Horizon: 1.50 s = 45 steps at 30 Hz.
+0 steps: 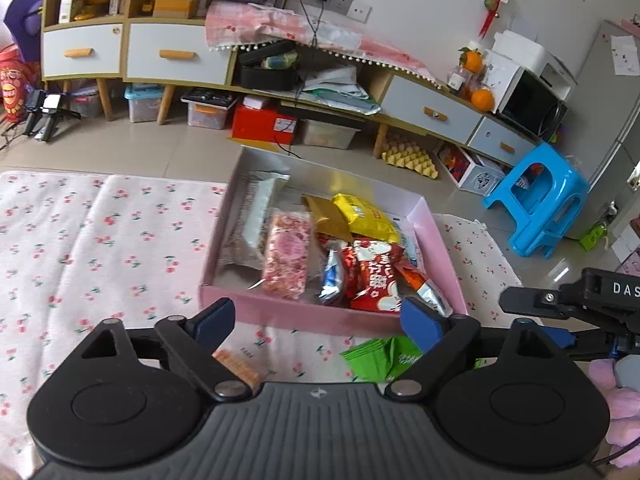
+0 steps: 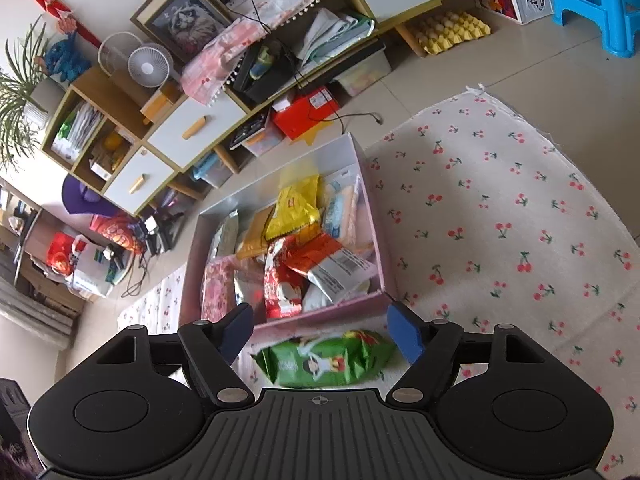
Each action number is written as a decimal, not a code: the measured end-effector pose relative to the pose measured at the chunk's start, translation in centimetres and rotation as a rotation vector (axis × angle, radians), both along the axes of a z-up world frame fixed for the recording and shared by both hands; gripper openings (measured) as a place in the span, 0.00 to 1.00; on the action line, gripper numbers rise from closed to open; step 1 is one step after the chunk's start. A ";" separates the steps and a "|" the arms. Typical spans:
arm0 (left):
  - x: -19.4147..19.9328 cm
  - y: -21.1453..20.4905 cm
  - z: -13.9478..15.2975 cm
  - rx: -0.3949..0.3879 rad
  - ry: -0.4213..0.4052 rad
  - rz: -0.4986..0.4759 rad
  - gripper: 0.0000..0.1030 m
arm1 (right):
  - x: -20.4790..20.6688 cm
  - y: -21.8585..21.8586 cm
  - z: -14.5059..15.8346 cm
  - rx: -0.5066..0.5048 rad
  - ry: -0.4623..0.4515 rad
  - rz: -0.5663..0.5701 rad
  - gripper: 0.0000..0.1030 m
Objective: Organize snacks
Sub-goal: 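Lift both tools out of the pink box toward the remaining snacks, then grasp the wafer biscuit packet with the left tool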
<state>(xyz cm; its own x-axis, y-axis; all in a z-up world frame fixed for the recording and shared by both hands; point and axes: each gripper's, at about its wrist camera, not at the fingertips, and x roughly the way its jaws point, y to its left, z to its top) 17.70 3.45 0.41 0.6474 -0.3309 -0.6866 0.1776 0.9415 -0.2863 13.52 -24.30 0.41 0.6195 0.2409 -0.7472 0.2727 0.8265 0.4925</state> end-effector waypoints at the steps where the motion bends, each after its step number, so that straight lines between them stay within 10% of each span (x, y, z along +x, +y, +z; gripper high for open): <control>1: -0.3 0.2 0.1 0.007 0.001 0.006 0.88 | -0.2 0.0 0.0 -0.003 0.007 0.003 0.73; 12: -3.0 2.3 0.2 0.094 0.063 0.065 0.96 | -3.2 0.8 0.7 -0.055 0.029 0.063 0.82; 24: -4.2 3.3 -2.7 0.013 0.218 0.239 0.97 | -4.6 2.8 -1.9 -0.140 0.093 0.145 0.83; 31: -2.5 2.7 -3.2 -0.001 0.153 0.302 0.96 | -3.9 4.0 -2.2 -0.149 0.075 0.168 0.83; 45: -0.3 1.9 -5.7 0.070 0.201 0.366 0.74 | -0.9 1.3 -4.0 -0.087 0.035 -0.008 0.83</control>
<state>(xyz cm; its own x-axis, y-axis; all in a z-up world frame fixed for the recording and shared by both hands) 17.39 5.32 -5.25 0.5648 -0.0516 -0.8236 -0.2251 0.9505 -0.2139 12.58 -23.02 -3.56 0.5939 0.1694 -0.7865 0.2951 0.8635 0.4089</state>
